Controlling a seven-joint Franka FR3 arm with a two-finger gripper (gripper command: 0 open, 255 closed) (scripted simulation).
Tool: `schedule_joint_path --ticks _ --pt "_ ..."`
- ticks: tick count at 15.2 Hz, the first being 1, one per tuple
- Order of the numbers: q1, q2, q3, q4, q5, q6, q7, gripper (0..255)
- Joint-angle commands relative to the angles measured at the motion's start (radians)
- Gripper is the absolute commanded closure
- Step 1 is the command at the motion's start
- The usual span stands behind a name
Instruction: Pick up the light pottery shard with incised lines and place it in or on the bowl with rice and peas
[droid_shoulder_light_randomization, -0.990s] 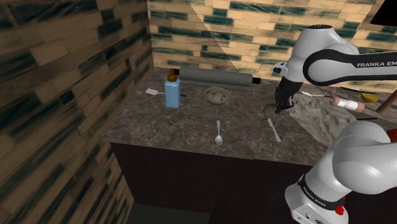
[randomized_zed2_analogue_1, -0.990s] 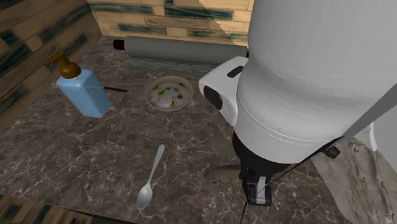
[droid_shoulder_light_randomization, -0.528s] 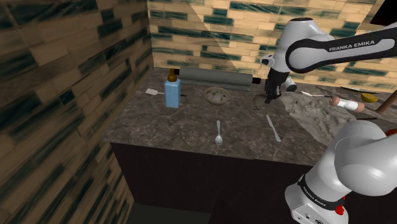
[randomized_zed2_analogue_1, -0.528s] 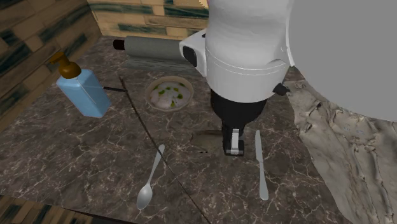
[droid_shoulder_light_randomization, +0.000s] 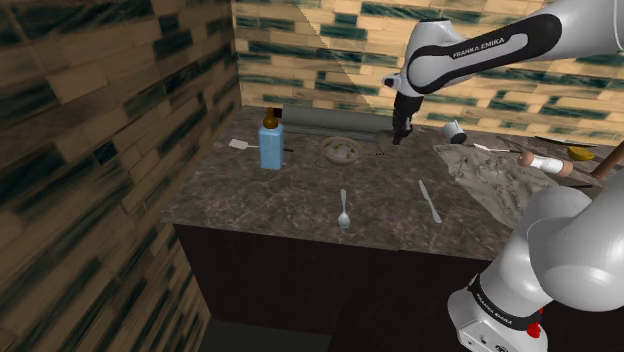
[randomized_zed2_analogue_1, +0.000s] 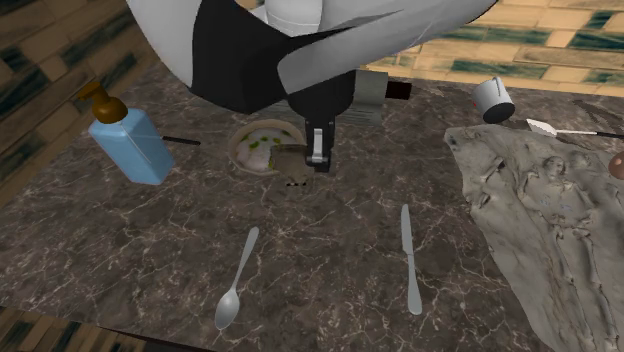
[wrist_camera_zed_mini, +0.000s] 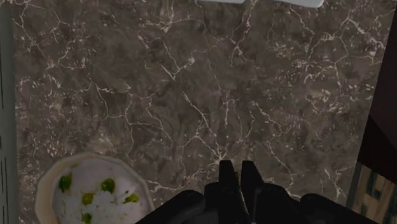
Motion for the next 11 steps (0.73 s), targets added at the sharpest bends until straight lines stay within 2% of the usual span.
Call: schedule_joint_path --ticks 1,6,11 --pt "0.02 0.089 -0.027 0.08 0.052 0.005 -0.043 255" --pt "0.036 0.324 -0.063 0.306 0.216 -0.019 -0.157 255" --pt "-0.022 0.56 -0.05 0.572 0.374 -0.094 -0.252 255"
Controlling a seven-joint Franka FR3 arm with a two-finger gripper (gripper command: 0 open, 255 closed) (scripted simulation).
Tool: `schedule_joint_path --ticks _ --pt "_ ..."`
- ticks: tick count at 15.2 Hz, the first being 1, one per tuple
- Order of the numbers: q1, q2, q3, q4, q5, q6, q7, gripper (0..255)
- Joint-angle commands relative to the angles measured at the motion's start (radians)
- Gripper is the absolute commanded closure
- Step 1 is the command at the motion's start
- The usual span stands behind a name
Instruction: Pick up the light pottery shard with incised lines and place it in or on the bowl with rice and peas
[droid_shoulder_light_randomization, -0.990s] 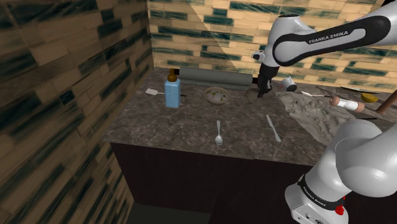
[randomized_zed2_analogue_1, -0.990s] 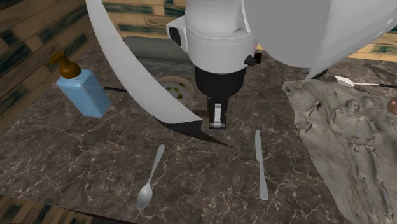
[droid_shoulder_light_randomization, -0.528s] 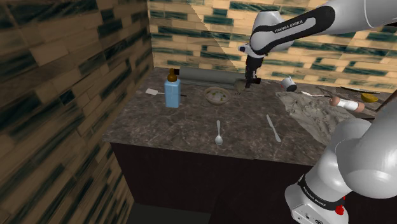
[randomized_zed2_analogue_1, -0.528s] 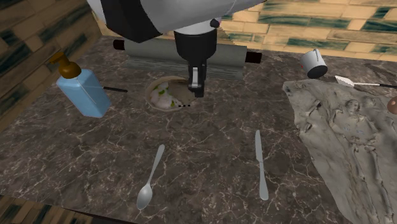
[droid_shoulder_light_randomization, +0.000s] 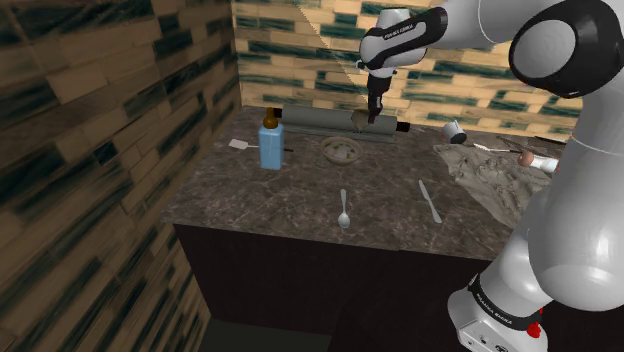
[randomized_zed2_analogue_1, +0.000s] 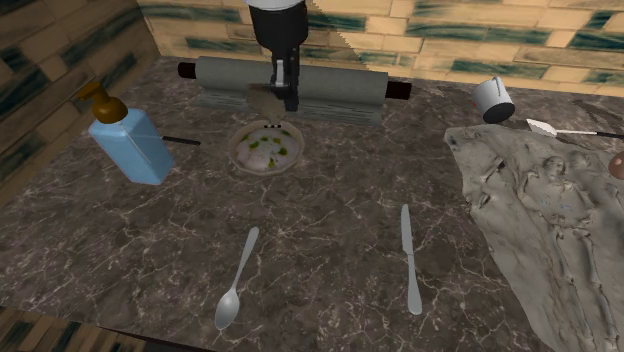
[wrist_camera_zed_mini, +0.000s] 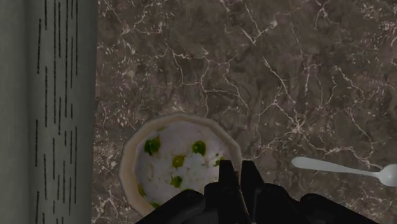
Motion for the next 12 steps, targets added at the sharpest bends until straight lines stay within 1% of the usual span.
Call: schedule_joint_path --ticks 1,5,12 --pt "-0.029 0.092 0.014 0.111 0.057 -0.035 -0.025 255" --pt "-0.116 0.276 0.048 0.373 0.145 -0.134 -0.056 255" --pt "-0.116 0.298 0.06 0.311 0.16 -0.052 -0.063 255"
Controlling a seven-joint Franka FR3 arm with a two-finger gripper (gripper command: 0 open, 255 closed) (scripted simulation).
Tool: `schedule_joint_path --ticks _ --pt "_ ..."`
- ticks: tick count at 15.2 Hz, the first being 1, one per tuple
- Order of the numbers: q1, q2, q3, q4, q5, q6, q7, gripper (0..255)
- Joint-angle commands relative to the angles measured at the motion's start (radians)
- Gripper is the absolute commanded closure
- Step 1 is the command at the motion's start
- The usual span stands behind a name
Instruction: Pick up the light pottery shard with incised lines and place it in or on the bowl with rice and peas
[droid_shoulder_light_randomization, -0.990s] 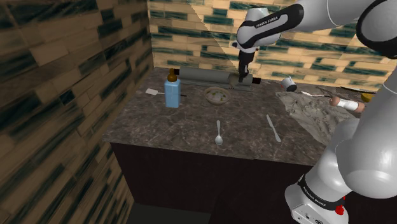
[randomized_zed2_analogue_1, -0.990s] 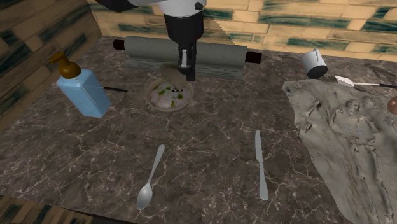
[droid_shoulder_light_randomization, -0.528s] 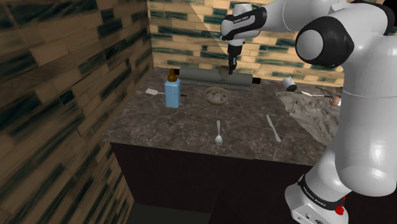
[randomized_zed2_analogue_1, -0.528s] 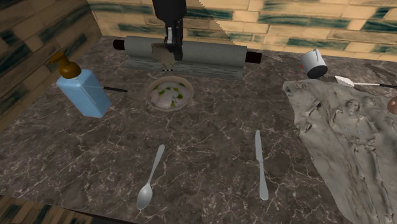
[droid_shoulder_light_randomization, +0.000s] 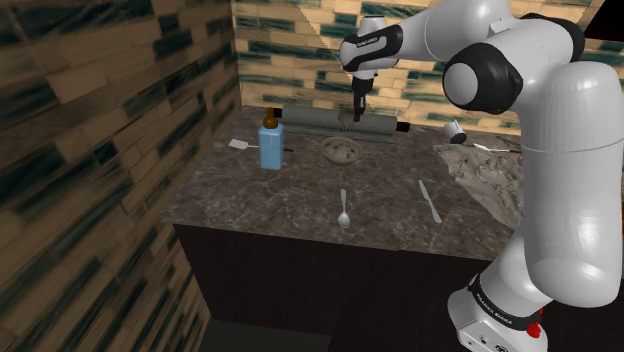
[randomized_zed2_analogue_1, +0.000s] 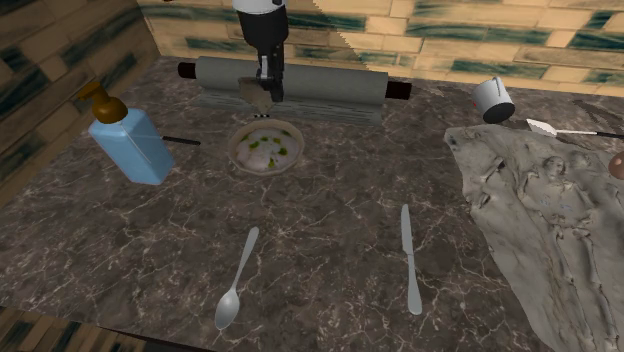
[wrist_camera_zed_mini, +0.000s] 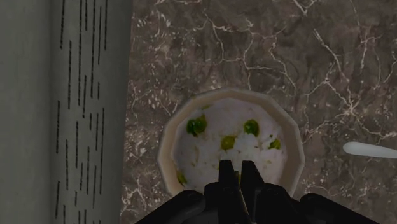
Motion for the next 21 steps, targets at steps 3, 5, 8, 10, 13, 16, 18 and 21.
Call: schedule_joint_path --ticks 3,5,8,10,13,16,18,21 --pt "0.0 0.019 0.008 -0.028 0.012 0.045 -0.004 255" --pt "-0.002 0.028 0.012 -0.042 0.018 0.067 -0.006 255" --pt "-0.004 0.044 0.018 -0.059 0.027 0.099 -0.011 255" --pt "-0.005 0.051 0.021 -0.066 0.031 0.111 -0.013 255" --pt "-0.005 0.051 0.021 -0.066 0.031 0.111 -0.013 255" --pt "-0.005 0.051 0.021 -0.066 0.031 0.111 -0.013 255" --pt "-0.005 0.051 0.021 -0.066 0.031 0.111 -0.013 0" --pt "-0.005 0.051 0.021 -0.066 0.031 0.111 -0.013 0"
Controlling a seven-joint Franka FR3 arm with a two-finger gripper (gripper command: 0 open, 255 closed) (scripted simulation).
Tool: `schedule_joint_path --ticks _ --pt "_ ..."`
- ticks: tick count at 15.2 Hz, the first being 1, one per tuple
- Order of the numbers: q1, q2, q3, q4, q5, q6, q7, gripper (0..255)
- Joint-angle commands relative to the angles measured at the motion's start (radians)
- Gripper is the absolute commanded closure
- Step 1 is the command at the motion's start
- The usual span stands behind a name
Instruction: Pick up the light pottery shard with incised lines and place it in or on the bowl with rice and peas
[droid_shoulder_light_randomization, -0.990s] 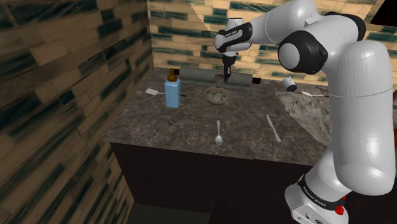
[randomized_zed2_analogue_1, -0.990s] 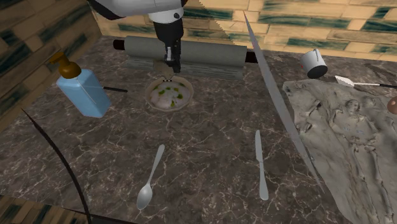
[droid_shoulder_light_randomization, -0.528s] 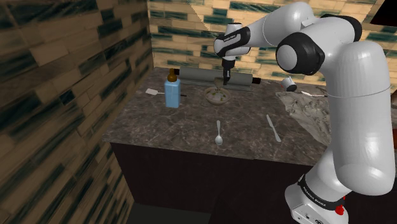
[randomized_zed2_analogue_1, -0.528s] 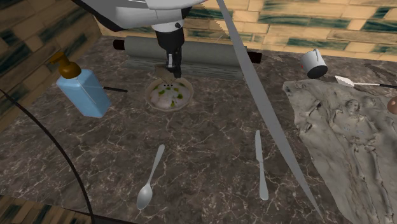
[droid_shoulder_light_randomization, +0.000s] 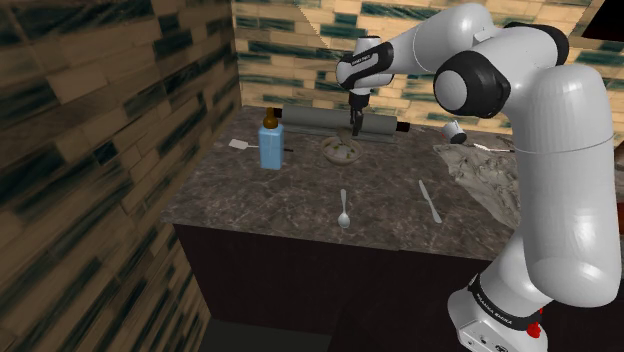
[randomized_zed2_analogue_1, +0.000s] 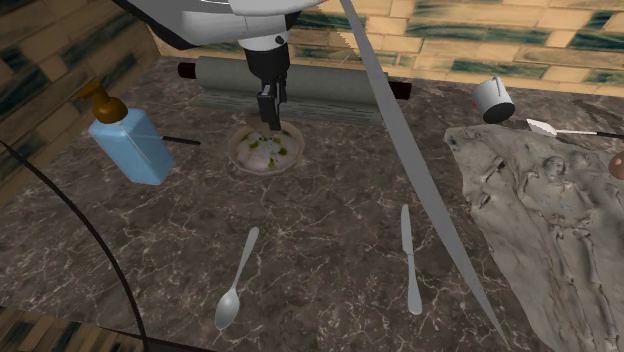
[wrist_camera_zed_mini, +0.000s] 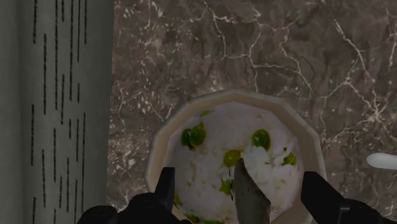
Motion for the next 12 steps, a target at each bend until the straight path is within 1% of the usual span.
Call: schedule_joint_path --ticks 1,5,12 --pt "0.0 0.0 0.0 0.0 0.0 0.0 0.0 0" --pt "0.013 -0.052 -0.019 0.052 -0.031 -0.099 0.019 0" --pt "0.013 -0.052 -0.019 0.052 -0.031 -0.099 0.019 0"
